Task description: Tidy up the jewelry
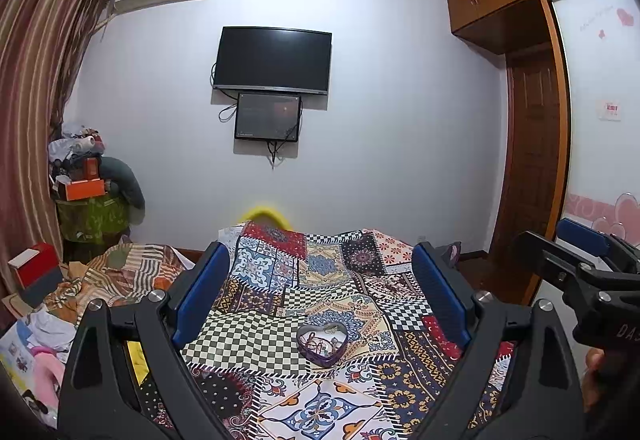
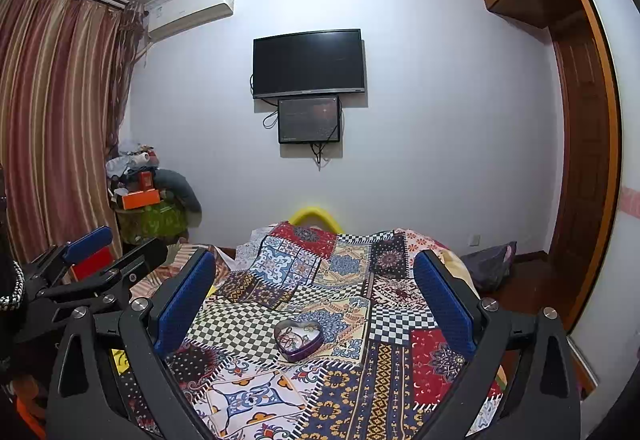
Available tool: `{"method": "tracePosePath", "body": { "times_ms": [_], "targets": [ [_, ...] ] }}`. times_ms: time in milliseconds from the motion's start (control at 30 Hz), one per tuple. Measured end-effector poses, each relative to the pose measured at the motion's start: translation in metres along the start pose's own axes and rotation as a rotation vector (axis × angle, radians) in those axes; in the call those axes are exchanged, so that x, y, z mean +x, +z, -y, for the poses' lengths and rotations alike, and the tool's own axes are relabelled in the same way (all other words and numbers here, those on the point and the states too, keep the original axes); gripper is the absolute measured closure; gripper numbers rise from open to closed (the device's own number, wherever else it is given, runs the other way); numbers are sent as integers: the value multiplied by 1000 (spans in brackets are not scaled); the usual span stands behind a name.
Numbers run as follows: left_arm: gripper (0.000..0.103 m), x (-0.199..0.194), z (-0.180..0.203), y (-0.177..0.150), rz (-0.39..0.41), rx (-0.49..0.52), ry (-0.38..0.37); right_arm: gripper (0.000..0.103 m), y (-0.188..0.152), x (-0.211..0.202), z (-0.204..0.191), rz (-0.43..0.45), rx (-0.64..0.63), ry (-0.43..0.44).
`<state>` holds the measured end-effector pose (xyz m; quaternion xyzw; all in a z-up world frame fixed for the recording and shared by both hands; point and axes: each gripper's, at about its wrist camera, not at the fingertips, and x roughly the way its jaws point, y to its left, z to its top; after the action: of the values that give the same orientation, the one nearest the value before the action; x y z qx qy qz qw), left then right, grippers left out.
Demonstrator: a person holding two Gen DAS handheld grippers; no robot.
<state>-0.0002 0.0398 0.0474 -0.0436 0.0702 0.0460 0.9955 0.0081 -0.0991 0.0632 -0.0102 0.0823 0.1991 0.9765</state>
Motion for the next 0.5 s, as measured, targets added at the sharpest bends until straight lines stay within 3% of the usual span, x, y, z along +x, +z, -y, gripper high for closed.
{"method": "tracePosePath", "body": {
  "times_ms": [500],
  "targets": [
    [11,4,3,-5,-22,20,-11,5,-2,3,2,-12,15,-1]
  ]
}}
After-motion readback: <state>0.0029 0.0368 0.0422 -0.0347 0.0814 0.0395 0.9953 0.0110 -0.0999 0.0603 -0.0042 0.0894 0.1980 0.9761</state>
